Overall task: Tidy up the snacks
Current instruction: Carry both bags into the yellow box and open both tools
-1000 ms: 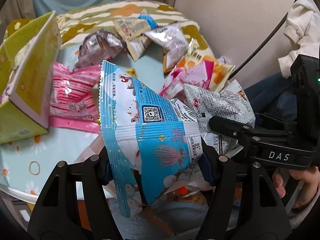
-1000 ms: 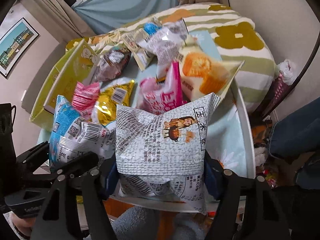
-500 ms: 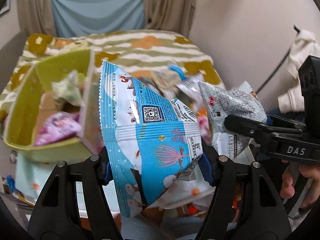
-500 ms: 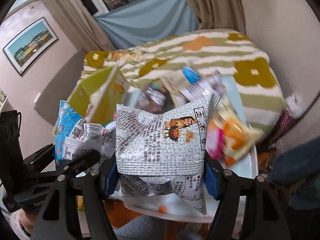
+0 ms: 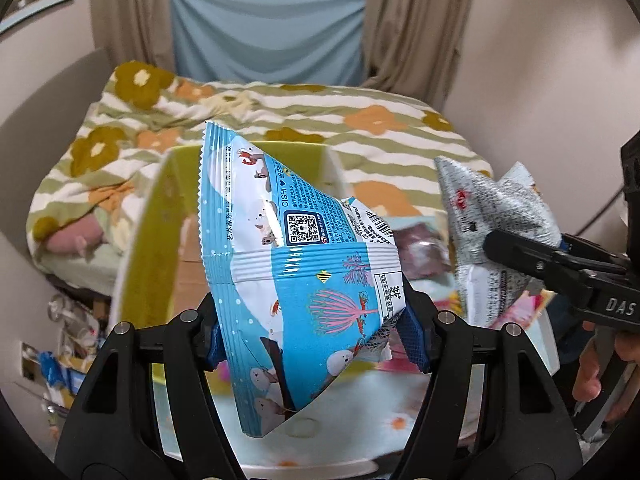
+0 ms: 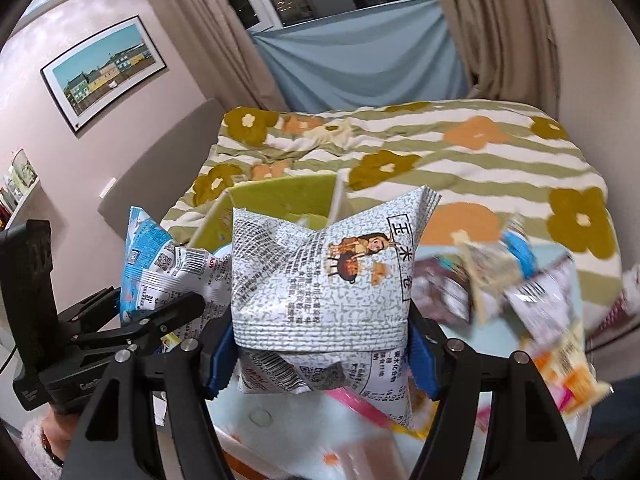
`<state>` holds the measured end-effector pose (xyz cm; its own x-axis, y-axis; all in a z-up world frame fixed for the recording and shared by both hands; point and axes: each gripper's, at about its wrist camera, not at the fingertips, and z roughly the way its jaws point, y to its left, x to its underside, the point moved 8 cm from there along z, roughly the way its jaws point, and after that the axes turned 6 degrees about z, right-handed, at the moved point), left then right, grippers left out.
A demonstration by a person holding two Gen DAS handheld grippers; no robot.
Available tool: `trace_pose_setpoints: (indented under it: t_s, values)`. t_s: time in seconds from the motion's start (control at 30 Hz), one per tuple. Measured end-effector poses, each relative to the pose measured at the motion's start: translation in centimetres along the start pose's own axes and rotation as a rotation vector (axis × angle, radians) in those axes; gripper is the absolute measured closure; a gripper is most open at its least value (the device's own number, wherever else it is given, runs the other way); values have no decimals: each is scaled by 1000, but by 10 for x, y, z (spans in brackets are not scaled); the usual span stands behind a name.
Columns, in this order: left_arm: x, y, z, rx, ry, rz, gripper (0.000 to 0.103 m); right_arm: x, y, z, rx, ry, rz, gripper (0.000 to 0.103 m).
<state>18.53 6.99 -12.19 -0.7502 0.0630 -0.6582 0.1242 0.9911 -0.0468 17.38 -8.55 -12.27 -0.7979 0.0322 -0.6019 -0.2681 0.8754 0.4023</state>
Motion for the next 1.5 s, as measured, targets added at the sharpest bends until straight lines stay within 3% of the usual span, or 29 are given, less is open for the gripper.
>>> trace_pose_setpoints:
  t_s: [0.3, 0.37, 0.43, 0.7, 1.23, 1.33, 1.4, 1.5]
  values:
    - [-4, 90, 66, -7, 102, -14, 36, -21, 44, 71, 34, 45, -11, 37]
    - [0, 100, 83, -5, 130, -3, 27, -21, 47, 86, 48, 59, 0, 37]
    - [5, 102, 93, -4, 147, 2, 0, -19, 49, 96, 64, 70, 11, 36]
    - [22, 108, 91, 12, 157, 8, 0, -16, 53, 123, 113, 110, 36, 35]
    - [40, 124, 55, -52, 142, -70, 0, -22, 84, 162, 44, 145, 2, 33]
    - [44, 125, 54, -55, 145, -80, 0, -21, 83, 168, 39, 138, 9, 20]
    - [47, 124, 54, -54, 147, -81, 0, -19, 81, 166, 34, 120, 20, 1]
    - [50, 122, 55, -53, 151, -83, 0, -17, 77, 158, 41, 74, 14, 0]
